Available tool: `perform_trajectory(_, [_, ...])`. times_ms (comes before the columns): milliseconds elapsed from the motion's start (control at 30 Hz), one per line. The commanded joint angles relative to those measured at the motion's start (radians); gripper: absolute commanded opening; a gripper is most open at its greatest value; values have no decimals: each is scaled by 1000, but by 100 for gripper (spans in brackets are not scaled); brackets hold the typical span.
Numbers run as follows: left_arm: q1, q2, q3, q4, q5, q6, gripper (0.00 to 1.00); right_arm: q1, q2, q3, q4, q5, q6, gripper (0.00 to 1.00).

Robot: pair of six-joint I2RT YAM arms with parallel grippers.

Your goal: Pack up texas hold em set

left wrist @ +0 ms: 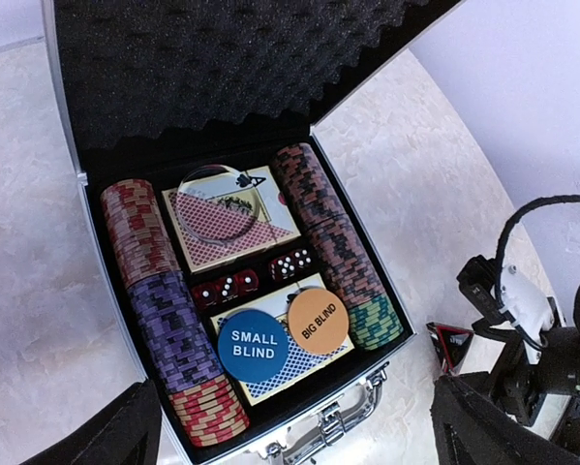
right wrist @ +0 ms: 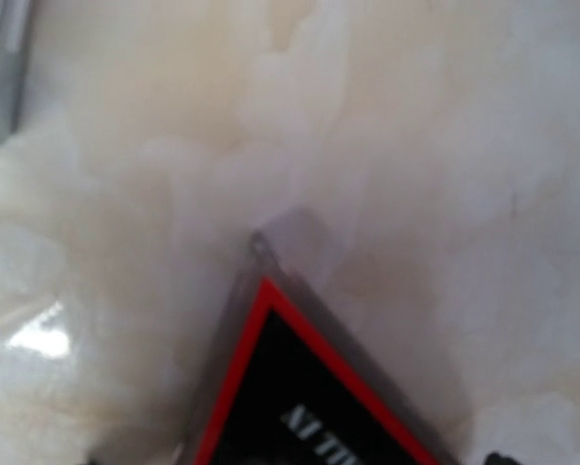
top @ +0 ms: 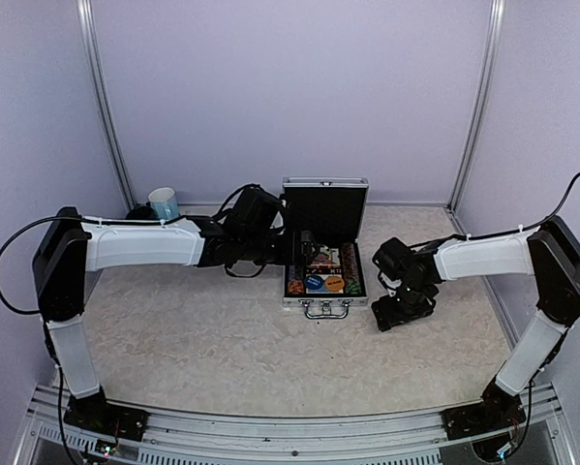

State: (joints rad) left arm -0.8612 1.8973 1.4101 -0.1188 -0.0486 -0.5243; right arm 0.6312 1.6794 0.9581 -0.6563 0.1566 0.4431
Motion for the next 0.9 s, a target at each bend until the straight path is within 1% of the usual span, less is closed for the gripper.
perform_trajectory(0, [-10,-79,-38,22,-25,-12,96,-23,27,-48,25,-28,-1,85])
perform_trajectory(167, [-13,-134,-60,16,-31,-16,96,-35,-1,-79,36,-55,-1,86])
perform_trajectory(400, [-17,-163,-65,7,-36,-17,96,-45,-36,-114,46,-82,-10,85])
perform_trajectory(600, [-19,-164,-67,8,-31,-22,96,-53,-37,-128,58,-78,-18,78])
perform_trajectory(767, [-19,-176,-69,0,-37,-20,96,-55,-49,-127,59,-75,-21,68])
perform_trajectory(867, [-19,-188,-72,-4,-43,-19,96,-56,-66,-117,52,-70,-19,65])
